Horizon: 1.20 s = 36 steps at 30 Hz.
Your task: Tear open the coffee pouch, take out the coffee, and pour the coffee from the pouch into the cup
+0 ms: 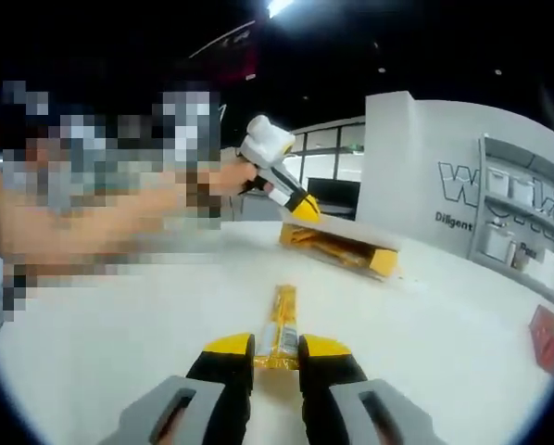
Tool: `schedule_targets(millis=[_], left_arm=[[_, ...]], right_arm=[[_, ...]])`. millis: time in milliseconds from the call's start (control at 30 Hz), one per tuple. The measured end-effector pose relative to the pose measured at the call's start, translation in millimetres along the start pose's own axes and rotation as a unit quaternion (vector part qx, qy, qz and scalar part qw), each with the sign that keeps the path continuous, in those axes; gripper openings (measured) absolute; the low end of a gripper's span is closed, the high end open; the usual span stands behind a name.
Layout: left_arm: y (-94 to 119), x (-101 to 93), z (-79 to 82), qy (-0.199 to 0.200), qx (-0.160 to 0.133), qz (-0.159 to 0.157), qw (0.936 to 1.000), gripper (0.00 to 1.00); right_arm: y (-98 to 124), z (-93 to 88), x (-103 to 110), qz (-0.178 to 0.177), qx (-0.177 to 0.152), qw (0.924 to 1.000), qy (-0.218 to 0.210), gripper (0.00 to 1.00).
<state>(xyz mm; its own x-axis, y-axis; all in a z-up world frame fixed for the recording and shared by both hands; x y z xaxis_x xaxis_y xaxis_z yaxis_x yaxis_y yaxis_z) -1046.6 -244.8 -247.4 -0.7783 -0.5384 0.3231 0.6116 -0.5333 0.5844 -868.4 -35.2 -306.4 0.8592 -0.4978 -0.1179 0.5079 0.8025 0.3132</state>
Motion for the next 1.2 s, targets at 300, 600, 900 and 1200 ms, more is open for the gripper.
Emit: schedule_targets(millis=[300, 600, 900, 1200], left_arm=[[-2, -2.0, -3.4, 0.002, -0.006, 0.006, 1.0000, 0.23], [9, -10.3, 22.5, -0.010, -0.039, 0.000, 0.9992, 0.38], [31, -17.9, 72.2, -0.104, -0.012, 0.077, 0.9915, 0.38], [80, -56.2, 121.8, -0.039, -0.226, 0.147, 0.9622, 0.31]], right_arm=[[-2, 1.5, -3, 0.007, -0.009, 0.9998, -0.019, 0.20], [0, 4.1, -3, 0.014, -0.021, 0.9993, -0.029, 0.20], [-1, 3.7, -2, 0.037, -0.017, 0.9980, -0.048, 0.20], [8, -8.3, -8, 0.085, 0.009, 0.9958, -0.033, 0.20]])
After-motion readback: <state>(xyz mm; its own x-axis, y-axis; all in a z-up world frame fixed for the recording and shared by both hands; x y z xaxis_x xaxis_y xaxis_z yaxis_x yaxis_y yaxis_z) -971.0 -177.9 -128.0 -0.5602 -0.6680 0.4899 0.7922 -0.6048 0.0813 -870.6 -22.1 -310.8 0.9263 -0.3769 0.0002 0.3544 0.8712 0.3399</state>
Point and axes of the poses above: the point that each gripper's makers call its tool centre point, and the gripper's own axes: y roughly backward along the fingers, x roughly to its left, z roughly out of its top, the point moved 4 cm from there along y, roughly backward along the fingers, and after that the axes turned 2 degrees about x, right-handed, at the moved point
